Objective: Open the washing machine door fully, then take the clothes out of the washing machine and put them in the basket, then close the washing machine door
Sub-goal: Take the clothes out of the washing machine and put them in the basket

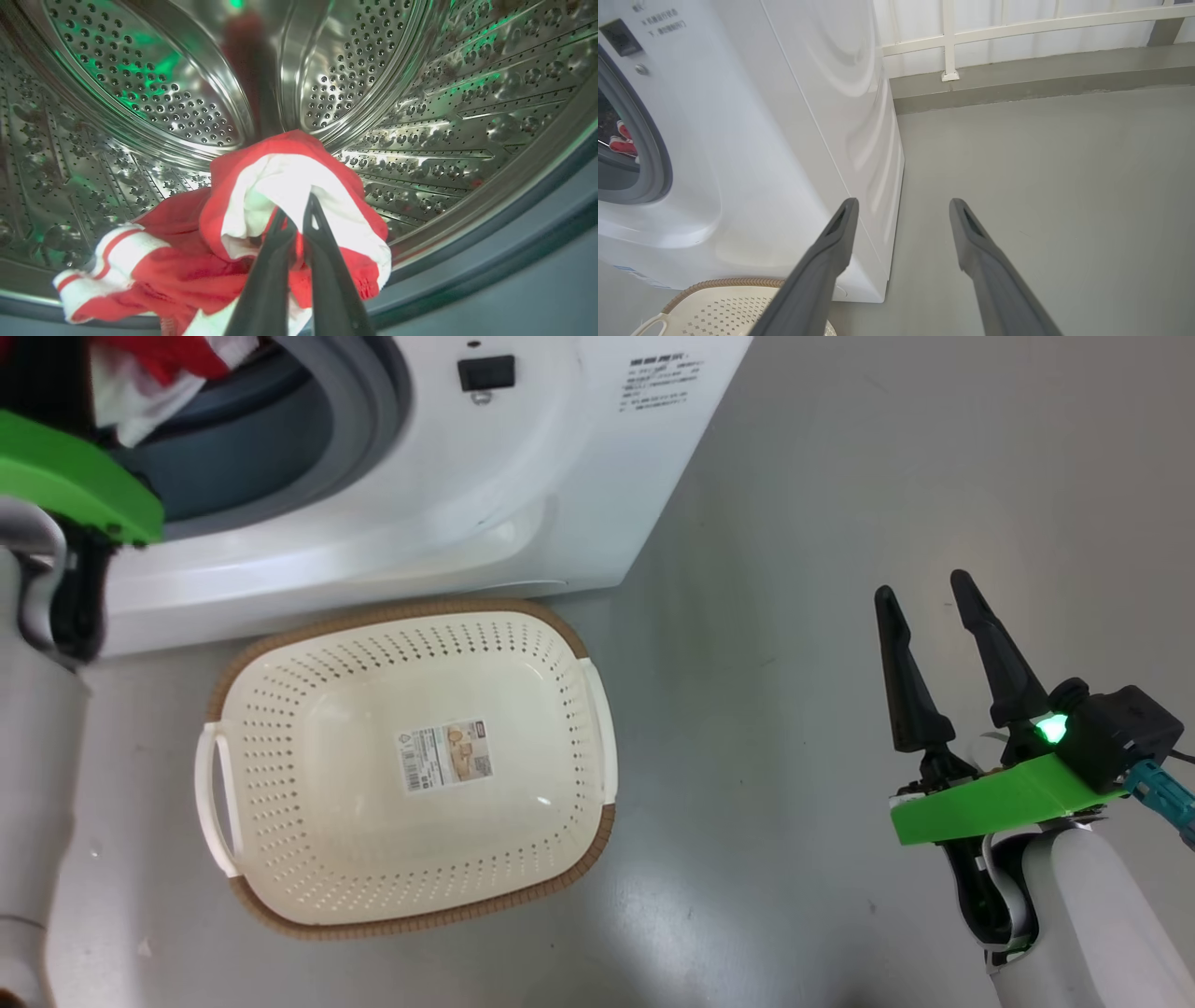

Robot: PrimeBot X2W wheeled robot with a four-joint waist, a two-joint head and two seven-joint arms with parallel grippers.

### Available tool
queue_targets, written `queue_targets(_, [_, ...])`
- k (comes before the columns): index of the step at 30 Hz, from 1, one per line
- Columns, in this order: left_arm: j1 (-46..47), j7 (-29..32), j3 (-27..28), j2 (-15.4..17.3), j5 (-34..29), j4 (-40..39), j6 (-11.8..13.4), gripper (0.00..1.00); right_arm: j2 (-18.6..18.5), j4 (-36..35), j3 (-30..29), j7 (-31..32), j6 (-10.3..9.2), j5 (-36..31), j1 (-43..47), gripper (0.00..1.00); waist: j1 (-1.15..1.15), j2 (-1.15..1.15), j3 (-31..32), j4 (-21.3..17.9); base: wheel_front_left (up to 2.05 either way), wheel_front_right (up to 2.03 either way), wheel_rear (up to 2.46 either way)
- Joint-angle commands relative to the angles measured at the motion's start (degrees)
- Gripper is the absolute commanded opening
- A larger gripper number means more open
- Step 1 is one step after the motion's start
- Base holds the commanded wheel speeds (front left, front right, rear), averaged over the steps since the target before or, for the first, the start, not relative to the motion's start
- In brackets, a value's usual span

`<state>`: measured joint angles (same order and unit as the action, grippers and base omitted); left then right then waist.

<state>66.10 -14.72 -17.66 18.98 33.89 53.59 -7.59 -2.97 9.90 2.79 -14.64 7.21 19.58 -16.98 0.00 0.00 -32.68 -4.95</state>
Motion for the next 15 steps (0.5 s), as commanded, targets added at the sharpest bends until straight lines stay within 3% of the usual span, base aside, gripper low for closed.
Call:
queue_targets(1, [-1.6,-0.3,2.2,2.2,-1.2,-2.3,0.1,0.00,0.1,-1.0,1.0,-0.4,0.28,-0.2,0.1,1.00,0.00,0.00,1.1,0.6,0.00,0.00,0.00])
queue_targets(15, [-19.2,-0.3,14.5,-4.4,-11.0,-18.8,0.1,0.00,0.1,-0.2,-0.7,-0.4,0.28,-1.1,2.7,1.00,0.00,0.00,7.5,2.8,0.00,0.00,0.00])
